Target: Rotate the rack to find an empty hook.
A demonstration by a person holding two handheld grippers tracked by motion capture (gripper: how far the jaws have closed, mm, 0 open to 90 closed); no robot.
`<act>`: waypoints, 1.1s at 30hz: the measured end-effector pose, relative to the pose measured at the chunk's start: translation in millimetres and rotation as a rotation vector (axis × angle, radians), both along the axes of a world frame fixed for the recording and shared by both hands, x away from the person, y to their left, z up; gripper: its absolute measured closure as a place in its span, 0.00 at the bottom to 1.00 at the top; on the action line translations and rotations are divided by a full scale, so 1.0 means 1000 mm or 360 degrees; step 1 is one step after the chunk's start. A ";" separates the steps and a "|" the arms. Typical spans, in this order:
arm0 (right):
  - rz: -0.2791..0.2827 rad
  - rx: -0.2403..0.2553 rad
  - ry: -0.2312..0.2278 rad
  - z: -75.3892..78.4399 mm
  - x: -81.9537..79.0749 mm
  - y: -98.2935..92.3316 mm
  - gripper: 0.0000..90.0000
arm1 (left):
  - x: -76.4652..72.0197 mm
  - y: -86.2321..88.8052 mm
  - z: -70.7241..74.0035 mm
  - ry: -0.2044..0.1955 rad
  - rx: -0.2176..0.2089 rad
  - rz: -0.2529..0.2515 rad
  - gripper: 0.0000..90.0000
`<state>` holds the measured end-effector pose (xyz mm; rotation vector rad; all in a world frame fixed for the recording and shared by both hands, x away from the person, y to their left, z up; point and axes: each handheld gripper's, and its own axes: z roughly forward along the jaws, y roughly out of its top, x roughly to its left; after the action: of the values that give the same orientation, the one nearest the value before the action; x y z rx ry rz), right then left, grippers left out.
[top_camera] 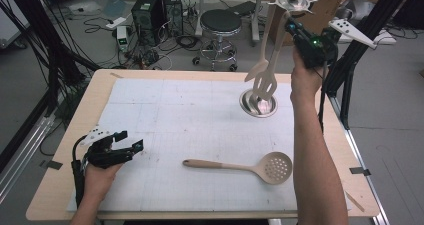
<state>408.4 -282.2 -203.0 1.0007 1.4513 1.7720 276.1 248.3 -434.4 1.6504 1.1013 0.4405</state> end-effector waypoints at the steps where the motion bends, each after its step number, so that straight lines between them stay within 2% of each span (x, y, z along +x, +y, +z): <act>1: 0.0003 -0.0001 0.0006 0.000 0.001 0.002 1.00 | 0.000 0.000 0.000 0.0000 0.0000 -0.0001 0.25; 5: 0.0014 0.0006 0.0013 0.000 0.000 0.002 1.00 | 0.000 0.000 0.000 -0.0002 0.0000 -0.0004 0.25; 8: -0.0012 0.0076 -0.0024 -0.003 -0.005 -0.005 1.00 | 0.000 0.000 0.000 -0.0003 0.0001 -0.0006 0.25; 10: -0.0067 0.0114 -0.0004 -0.008 -0.005 -0.011 1.00 | 0.000 0.000 0.000 -0.0005 -0.0002 -0.0005 0.25; 12: -0.0108 0.0128 0.0056 -0.015 -0.002 -0.015 1.00 | -0.001 0.000 0.000 -0.0001 0.0000 -0.0007 0.25; 15: -0.0129 0.0104 0.0060 -0.021 0.000 -0.013 1.00 | 0.000 0.000 0.000 -0.0003 0.0001 -0.0005 0.25; 18: -0.0114 0.0075 0.0060 -0.023 0.001 -0.003 1.00 | 0.000 -0.001 0.000 -0.0001 0.0004 -0.0005 0.25; 19: -0.0134 0.0060 0.0052 -0.024 0.000 0.001 1.00 | 0.000 -0.001 0.000 0.0000 0.0005 -0.0005 0.25; 27: -0.0142 -0.0023 0.0044 -0.022 0.003 0.018 1.00 | 0.000 0.000 0.000 0.0001 0.0001 -0.0004 0.25; 33: -0.0131 -0.0043 0.0058 -0.018 0.007 0.025 1.00 | -0.001 0.001 0.000 -0.0004 -0.0004 0.0000 0.25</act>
<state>415.4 -257.6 -221.2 1.0688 1.4317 1.6792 275.6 249.5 -434.3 1.6470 1.0994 0.4408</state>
